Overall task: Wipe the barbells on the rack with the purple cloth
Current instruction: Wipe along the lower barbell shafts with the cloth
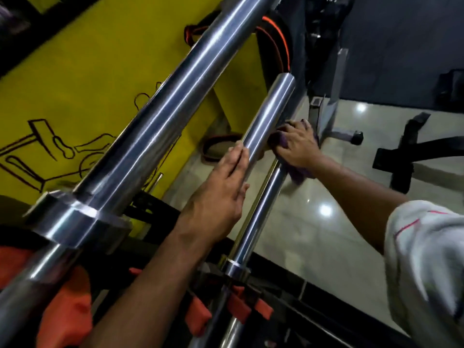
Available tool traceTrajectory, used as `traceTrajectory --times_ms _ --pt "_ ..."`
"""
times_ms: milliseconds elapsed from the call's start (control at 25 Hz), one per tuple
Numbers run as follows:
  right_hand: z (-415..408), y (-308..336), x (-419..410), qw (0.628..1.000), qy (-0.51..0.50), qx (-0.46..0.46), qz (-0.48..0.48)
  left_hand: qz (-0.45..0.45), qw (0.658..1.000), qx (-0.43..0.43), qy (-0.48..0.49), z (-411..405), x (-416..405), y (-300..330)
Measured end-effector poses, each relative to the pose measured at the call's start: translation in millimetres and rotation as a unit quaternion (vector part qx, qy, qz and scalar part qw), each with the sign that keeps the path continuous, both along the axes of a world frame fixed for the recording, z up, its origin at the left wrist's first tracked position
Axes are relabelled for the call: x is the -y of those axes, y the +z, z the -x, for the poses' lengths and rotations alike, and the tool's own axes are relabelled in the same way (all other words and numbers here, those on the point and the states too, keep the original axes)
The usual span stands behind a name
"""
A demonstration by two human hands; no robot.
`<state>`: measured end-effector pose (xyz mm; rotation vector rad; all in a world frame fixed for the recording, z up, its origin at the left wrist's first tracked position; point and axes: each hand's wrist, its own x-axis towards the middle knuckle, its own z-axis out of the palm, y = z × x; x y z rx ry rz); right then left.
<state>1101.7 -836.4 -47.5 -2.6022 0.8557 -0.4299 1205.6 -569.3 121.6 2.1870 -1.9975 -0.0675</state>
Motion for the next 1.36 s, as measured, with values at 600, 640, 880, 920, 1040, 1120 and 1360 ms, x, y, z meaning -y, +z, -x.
traceTrajectory --times_ms 600,640,880,920,1040,1120,1360 --pt "-2 -12 12 0.982 -0.091 0.139 -0.087 -0.028 0.999 -0.015 0.007 1 -2 8" --pt "-5 -12 11 0.973 -0.122 0.158 -0.118 -0.029 0.999 -0.02 0.006 1 -1 8" --pt "-5 -37 -75 0.972 -0.096 0.191 -0.096 -0.022 0.999 -0.024 0.004 1 -2 7" --pt "-1 -37 -67 0.976 -0.068 0.187 -0.089 -0.022 0.999 -0.027 0.006 0 -3 7" --pt "-1 -22 -17 0.968 -0.097 0.191 -0.129 -0.022 0.999 -0.036 0.009 0 -2 6" --pt "-6 -7 -2 0.964 -0.142 0.163 -0.155 -0.018 0.999 -0.035 0.006 1 0 7" --pt "26 16 -79 0.968 -0.041 0.246 -0.026 -0.017 0.999 -0.039 0.006 3 -1 8"
